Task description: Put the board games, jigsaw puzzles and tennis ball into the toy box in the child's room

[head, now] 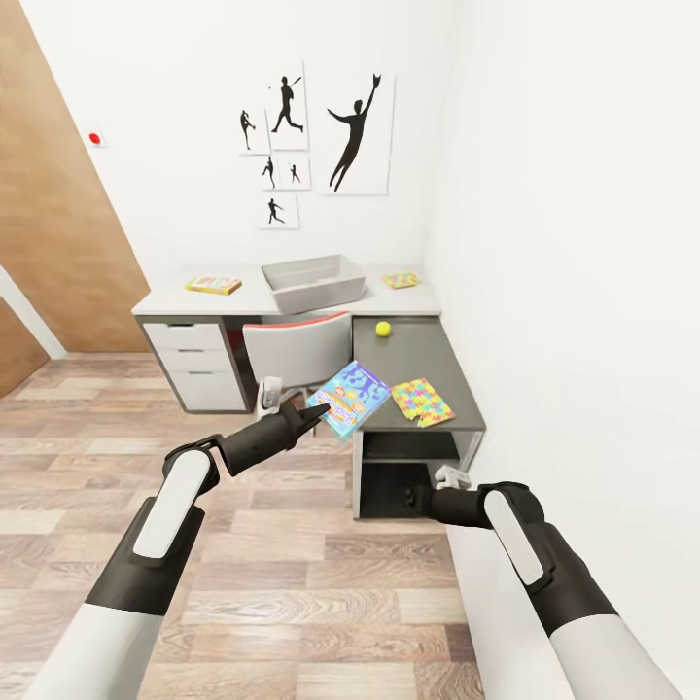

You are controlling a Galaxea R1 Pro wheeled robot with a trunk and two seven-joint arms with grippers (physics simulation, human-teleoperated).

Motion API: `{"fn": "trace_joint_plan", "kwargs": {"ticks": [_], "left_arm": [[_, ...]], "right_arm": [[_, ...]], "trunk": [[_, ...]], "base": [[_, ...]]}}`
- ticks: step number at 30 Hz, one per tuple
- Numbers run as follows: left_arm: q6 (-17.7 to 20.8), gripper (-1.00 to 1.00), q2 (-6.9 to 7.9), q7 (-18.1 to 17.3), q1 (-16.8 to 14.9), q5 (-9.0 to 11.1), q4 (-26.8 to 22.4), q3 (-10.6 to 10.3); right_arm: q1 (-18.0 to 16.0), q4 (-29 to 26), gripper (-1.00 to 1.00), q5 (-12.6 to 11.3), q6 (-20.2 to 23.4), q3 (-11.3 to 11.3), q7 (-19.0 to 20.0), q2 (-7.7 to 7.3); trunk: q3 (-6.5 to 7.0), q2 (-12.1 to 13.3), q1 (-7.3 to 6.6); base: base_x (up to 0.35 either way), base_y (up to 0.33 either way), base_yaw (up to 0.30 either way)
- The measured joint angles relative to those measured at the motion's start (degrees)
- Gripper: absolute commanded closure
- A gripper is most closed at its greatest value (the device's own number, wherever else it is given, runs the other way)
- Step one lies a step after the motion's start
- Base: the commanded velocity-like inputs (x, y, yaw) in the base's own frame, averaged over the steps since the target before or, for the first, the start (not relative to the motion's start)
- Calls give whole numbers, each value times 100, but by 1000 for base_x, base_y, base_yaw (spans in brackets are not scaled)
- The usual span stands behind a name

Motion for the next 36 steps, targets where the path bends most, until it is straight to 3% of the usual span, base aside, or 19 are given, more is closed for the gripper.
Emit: {"fn": "trace_joint_plan", "kwargs": {"ticks": [36], "left_arm": [[4, 100, -4, 0, 0, -9, 3, 0]], "right_arm": [[-4, 0, -100, -17, 94, -17, 4, -5]], "trunk": [[288, 1, 0]], "base": [[0, 0, 0]]}}
